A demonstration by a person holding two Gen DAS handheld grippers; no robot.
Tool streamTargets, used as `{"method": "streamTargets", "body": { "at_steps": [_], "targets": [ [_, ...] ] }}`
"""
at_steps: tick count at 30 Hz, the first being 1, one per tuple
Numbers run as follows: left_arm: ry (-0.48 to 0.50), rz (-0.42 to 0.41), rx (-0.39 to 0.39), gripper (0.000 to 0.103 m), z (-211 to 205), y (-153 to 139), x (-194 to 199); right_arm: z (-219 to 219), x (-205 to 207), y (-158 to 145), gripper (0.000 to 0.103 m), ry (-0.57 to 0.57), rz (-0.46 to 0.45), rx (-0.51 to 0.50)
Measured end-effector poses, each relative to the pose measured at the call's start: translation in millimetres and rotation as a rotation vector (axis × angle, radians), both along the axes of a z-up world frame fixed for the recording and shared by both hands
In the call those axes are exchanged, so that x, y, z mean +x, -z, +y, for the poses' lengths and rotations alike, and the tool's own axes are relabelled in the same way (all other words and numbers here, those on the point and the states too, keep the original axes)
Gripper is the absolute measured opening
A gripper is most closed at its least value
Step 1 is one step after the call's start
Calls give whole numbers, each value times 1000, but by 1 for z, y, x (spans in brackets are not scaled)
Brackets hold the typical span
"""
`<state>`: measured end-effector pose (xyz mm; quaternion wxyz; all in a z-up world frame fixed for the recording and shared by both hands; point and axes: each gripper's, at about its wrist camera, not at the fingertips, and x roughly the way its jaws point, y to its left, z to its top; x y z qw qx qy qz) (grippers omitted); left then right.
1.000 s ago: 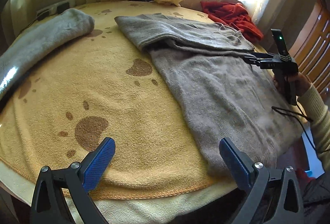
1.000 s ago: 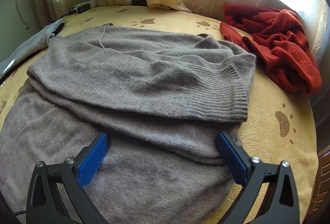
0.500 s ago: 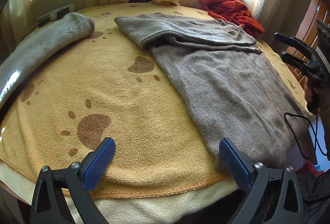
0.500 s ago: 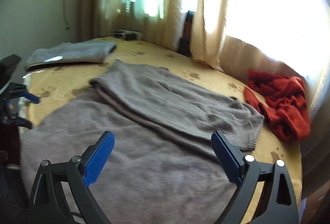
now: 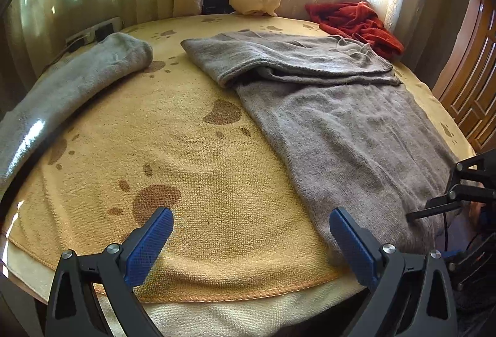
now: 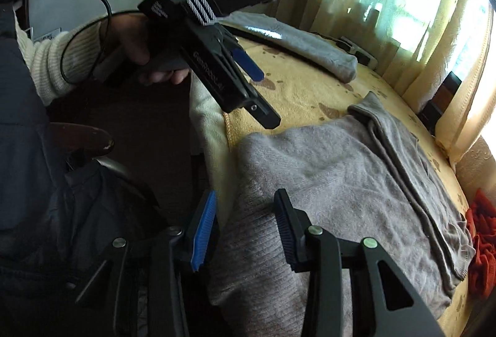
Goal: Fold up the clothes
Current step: 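Close the right gripper on the sweater's hem corner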
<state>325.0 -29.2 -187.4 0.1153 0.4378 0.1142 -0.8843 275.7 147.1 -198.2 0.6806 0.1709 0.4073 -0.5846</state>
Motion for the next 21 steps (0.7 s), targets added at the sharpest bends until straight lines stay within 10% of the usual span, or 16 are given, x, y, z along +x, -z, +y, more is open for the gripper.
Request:
{"method": "streamTargets", "body": {
  "at_steps": [5,11,21],
  "targets": [
    [11,20,-21,103,-1,-7,4,-2,-10,-4,12,54,-44,10],
    [92,69,-62,103,5,-18,4,-2,-55,-36,9,187,-229,-66],
    [459,55,-416,103,68,-20,-25,-8,-162,-7,11,419,-459,-40]
  ]
}}
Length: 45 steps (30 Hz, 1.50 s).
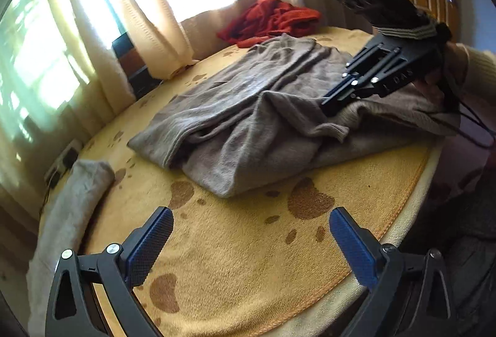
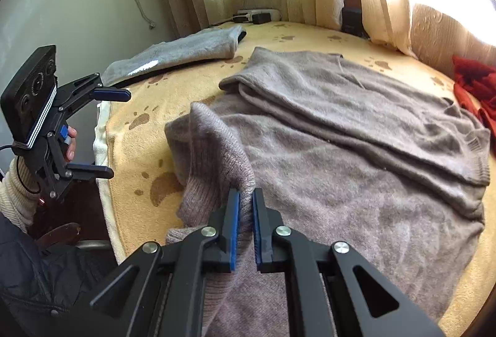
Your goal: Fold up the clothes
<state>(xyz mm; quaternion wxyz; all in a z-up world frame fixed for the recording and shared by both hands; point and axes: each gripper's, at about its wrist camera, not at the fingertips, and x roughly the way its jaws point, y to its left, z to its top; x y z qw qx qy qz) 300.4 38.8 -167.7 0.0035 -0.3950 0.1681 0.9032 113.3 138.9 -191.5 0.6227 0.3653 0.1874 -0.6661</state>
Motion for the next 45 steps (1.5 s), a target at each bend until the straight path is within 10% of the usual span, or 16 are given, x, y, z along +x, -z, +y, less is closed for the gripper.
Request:
{"method": "streamTargets", "body": {
  "at_steps": [9,17,28,45],
  "targets": [
    [143,27,-69,103,19,-7,-41,22,-3,-11,49,41,81,-45],
    [132,34,-97,103,12,0,-61,37,46,-39,49,-107,265,-159],
    [109,57,-68,103,3,5,-57,-16,84,3,30,-264,400,44],
    [241,168,-101,103,25,-13,-42,0,36,-23,11,-114,76,-21]
  ]
}}
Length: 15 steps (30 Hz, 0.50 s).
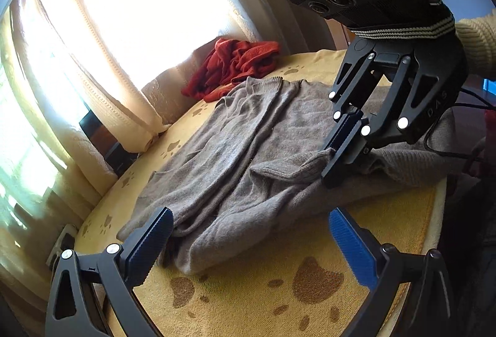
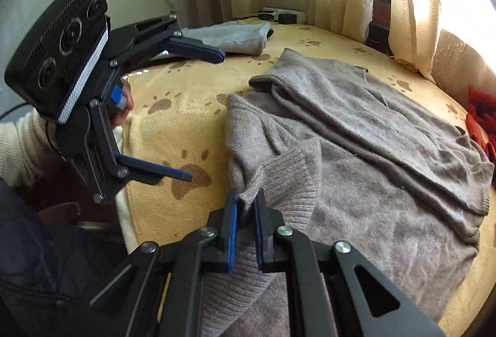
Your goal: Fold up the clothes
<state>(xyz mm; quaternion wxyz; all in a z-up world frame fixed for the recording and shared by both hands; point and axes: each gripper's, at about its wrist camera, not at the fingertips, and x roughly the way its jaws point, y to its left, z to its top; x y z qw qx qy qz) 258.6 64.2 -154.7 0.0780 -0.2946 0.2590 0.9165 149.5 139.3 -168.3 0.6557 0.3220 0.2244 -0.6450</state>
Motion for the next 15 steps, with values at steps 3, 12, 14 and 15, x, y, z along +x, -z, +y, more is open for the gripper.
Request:
{"method": "streamTargets", "body": {
  "at_steps": [3,12,14,15],
  "targets": [
    [10,32,7,103,5,-10,-1,8,-3,-13,10,7,-44,-44],
    [47,60,22,103,10,-24,1,20,2,-28,8,10,-48,-97],
    [118,55,-53,102,23,-18,7,23,6,-34,8,-8,-35,-114],
    [156,53,-99,101,30,-15,10,25,8,-37,8,-21,-30,-125]
  ]
}}
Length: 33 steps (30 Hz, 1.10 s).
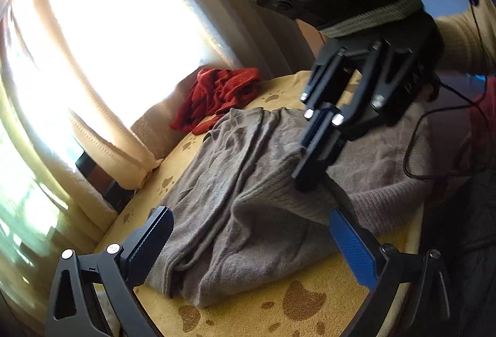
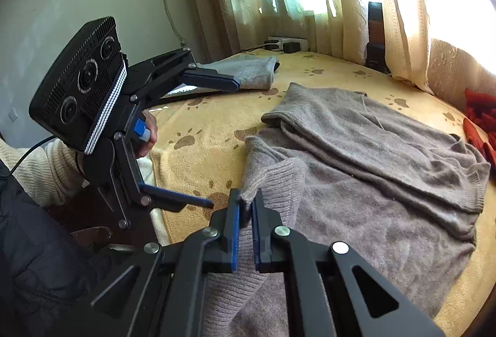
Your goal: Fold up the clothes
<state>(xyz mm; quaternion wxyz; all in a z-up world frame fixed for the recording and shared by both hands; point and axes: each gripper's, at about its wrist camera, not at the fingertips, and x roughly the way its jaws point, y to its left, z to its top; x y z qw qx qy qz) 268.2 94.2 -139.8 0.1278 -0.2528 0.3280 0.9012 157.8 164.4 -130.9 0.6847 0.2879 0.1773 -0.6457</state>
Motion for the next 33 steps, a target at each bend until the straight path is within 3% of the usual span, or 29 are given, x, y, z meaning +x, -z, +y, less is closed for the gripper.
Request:
{"method": "streamTargets", "body": {
  "at_steps": [3,5,6,10,16,19,26,33],
  "targets": [
    [77,-31,-121,70,17,9,3,6,10,-11,8,-41,31,-25],
    [96,-52,-176,37,21,12,0,9,17,-15,8,-71,55,-31],
    [100,-66,-193,33,20,13,-1,10,20,-17,8,-84,64,-33],
    [113,-58,-285,31,22,12,0,12,34,-20,8,-133,100,-30],
    [141,47,-401,31,24,1,24,10,45,-20,8,-168,139,-18],
    [184,55,-520,31,33,16,33,10,50,-22,8,-189,153,-21],
    [189,46,-497,31,37,12,32,13,70,-23,8,-252,218,-5],
    [242,40,-631,31,50,21,48,17,83,-19,8,-297,268,12]
  ]
}}
